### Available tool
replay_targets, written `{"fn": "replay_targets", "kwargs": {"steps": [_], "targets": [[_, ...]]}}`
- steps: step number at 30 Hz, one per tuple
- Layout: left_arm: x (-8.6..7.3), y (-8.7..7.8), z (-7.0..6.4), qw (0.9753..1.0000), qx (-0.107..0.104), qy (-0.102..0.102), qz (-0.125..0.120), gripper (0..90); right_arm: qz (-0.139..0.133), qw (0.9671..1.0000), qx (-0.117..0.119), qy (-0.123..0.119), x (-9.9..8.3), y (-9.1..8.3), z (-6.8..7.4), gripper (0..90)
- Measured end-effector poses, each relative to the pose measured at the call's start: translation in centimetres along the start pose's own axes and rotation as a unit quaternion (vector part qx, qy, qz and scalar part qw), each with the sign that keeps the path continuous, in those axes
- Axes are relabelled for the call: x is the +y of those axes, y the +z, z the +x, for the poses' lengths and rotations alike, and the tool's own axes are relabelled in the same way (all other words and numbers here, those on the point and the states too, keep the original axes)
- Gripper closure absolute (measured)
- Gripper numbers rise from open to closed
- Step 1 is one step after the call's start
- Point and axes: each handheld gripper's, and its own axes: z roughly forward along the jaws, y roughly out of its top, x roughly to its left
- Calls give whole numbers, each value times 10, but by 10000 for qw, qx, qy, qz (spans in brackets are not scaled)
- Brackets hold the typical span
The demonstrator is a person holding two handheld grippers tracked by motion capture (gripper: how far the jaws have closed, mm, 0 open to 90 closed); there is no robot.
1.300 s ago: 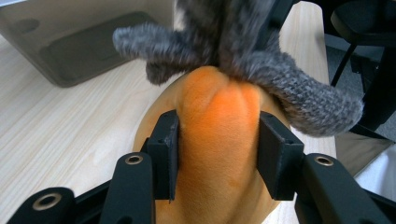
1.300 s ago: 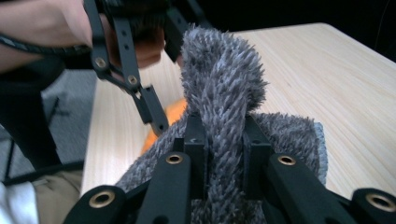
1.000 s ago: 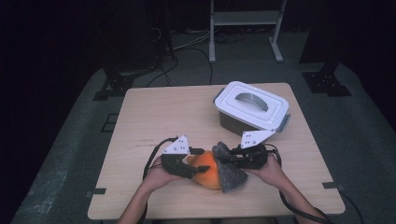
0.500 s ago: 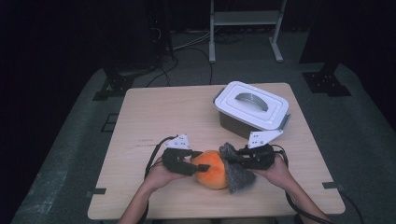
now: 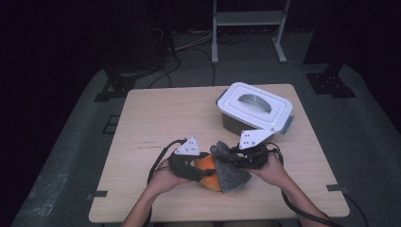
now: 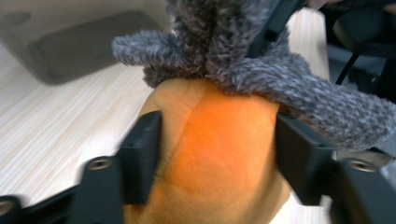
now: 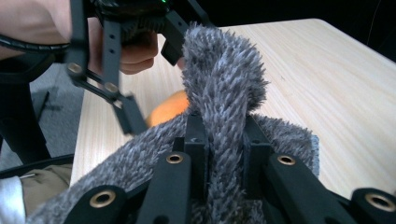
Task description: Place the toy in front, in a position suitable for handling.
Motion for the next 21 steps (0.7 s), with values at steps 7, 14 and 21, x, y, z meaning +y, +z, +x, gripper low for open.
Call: {"fn": "replay_targets", "kwargs": {"steps": [7, 14, 21], "targets": [[-10, 5, 10, 9992, -199, -233, -259, 138, -89, 9997, 31, 217, -20, -12, -9, 762], [-19, 19, 17, 9955, -564, -648, -406, 149, -225, 9987, 52, 453, -36, -22, -17, 761], [-4, 10, 1, 9983, 203, -480, -273, 463, -181, 9986, -165, 468, -28, -22, -24, 756]]}}
